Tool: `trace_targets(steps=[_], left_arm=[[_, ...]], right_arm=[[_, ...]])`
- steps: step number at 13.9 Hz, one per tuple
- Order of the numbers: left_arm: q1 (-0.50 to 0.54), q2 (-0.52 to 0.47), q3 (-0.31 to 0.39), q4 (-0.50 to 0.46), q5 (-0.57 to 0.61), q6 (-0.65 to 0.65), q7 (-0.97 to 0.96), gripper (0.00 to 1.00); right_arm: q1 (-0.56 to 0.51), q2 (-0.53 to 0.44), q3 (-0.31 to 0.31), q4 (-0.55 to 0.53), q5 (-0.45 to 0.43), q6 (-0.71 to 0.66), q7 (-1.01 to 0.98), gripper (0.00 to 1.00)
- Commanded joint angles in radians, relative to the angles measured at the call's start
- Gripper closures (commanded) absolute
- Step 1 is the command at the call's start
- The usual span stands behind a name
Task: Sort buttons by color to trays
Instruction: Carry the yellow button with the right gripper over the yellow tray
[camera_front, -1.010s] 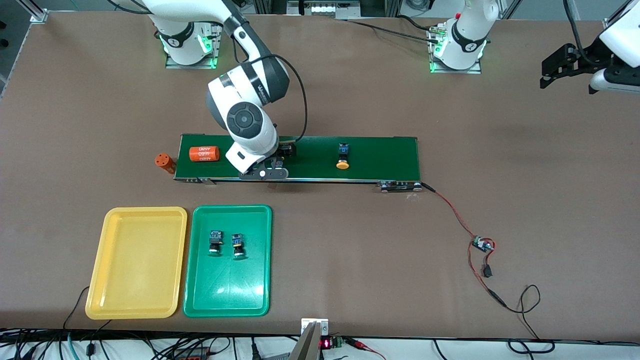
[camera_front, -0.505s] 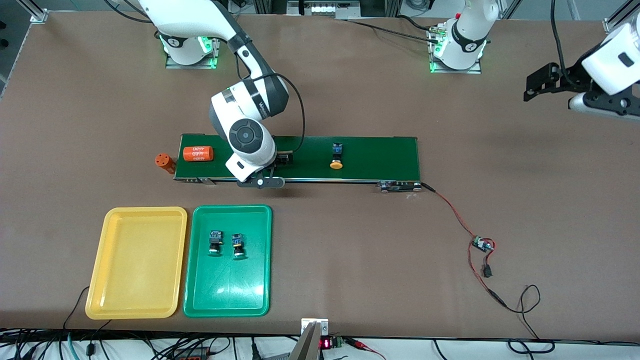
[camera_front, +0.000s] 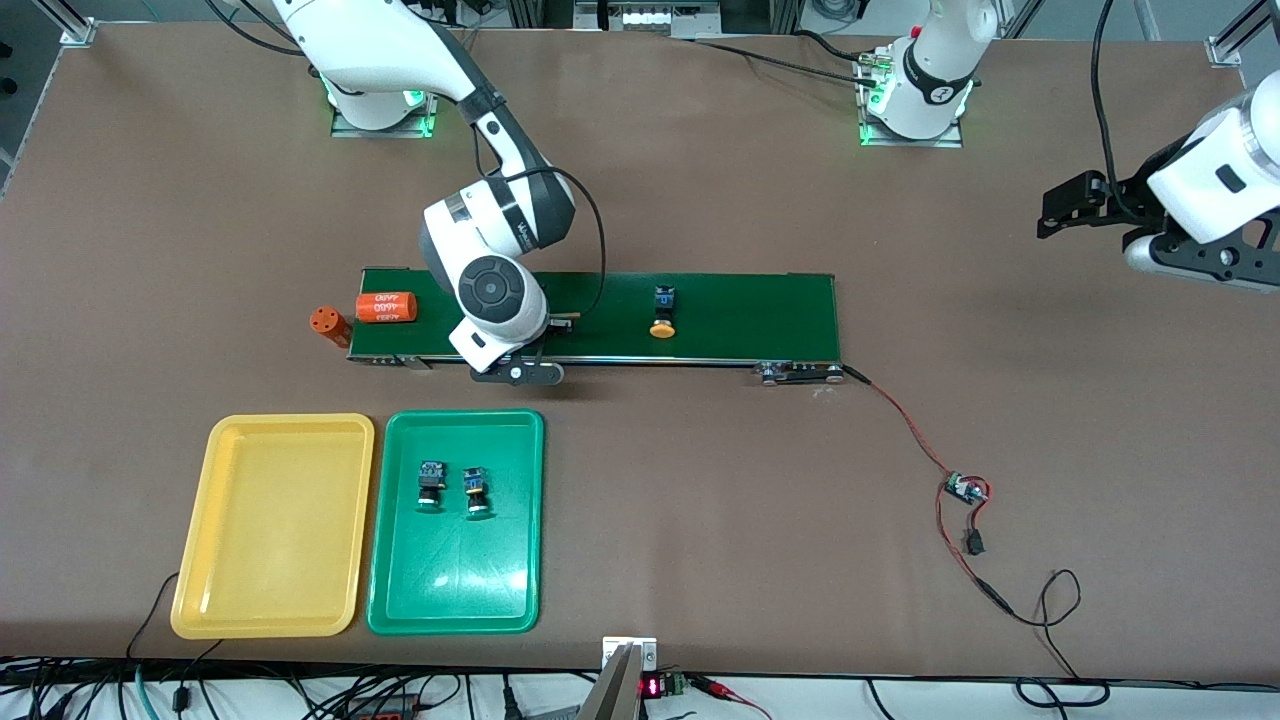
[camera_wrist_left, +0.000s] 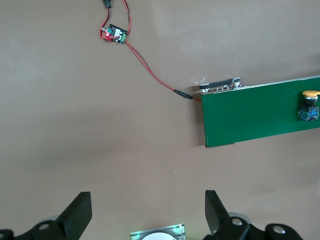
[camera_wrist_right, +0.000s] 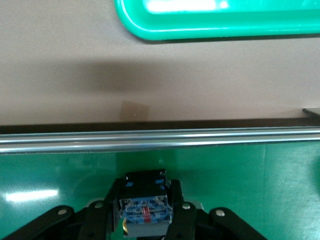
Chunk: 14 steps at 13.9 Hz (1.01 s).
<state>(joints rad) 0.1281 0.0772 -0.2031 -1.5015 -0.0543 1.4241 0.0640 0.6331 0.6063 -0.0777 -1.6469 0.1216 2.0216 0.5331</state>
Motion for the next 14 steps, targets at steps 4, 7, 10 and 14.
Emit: trace_targets(steps=[4, 7, 10, 14], left_arm=[[0.005, 0.012, -0.005, 0.037, 0.024, -0.010, 0.002, 0.00], [0.008, 0.012, -0.005, 0.037, 0.024, -0.010, 0.004, 0.00], [0.013, 0.012, -0.004, 0.037, 0.024, -0.010, 0.004, 0.00], [0.013, 0.012, -0.002, 0.037, 0.051, -0.010, 0.008, 0.00]], right_arm=[[-0.127, -0.031, -0.016, 0.120, 0.007, -0.047, 0.014, 0.68], [-0.165, -0.002, -0.100, 0.205, -0.017, -0.072, 0.005, 0.68], [-0.211, 0.075, -0.154, 0.249, -0.098, 0.026, -0.060, 0.68], [-0.349, 0.176, -0.154, 0.252, -0.100, 0.205, -0.394, 0.71]])
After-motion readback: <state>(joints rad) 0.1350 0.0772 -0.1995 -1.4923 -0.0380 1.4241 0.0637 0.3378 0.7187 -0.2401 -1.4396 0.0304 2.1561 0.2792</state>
